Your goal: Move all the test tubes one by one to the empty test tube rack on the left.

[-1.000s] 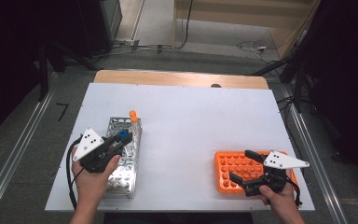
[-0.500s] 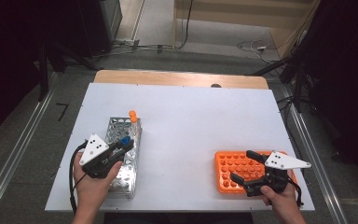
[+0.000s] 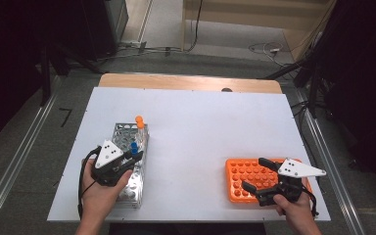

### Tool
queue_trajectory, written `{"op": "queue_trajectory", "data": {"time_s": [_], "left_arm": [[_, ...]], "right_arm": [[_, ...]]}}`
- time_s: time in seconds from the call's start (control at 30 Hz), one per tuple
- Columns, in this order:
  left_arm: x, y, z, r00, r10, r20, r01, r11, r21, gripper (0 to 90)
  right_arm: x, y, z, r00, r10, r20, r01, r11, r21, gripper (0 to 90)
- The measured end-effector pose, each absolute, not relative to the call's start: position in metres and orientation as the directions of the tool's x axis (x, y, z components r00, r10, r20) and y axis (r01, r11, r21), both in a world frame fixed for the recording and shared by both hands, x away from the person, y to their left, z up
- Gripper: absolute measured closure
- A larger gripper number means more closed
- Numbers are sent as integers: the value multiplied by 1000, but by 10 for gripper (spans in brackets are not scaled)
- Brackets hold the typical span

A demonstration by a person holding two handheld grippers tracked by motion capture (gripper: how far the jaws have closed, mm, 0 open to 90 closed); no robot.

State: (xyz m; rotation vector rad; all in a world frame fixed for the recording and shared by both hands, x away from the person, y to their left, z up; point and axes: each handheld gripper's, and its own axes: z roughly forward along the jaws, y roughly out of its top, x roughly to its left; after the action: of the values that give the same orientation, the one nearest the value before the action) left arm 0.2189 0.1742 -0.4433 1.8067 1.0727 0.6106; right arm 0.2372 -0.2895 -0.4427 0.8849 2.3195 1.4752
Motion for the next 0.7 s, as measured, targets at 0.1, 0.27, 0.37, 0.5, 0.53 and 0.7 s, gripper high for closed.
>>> {"op": "queue_trajectory", "data": {"time_s": [0.1,0.27,0.37,0.5,0.53,0.7], "left_arm": [[219,175,-443,507,860,-49,413,-194,890,728],[219,174,-442,523,851,-57,412,-193,891,669],[218,175,-441,531,845,-69,400,-177,899,622],[216,177,-438,539,839,-77,375,-157,914,535],[216,176,-438,543,836,-81,369,-151,917,502],[214,175,-435,555,828,-78,344,-143,928,358]], "right_arm": [[237,-290,-443,-783,613,105,355,302,885,0],[237,-291,-443,-783,614,105,354,301,885,0],[237,-291,-443,-782,615,104,355,301,885,0],[238,-291,-443,-782,615,103,352,300,886,0],[238,-292,-443,-781,616,104,355,300,885,0],[238,-293,-442,-778,619,104,355,298,886,0]]}}
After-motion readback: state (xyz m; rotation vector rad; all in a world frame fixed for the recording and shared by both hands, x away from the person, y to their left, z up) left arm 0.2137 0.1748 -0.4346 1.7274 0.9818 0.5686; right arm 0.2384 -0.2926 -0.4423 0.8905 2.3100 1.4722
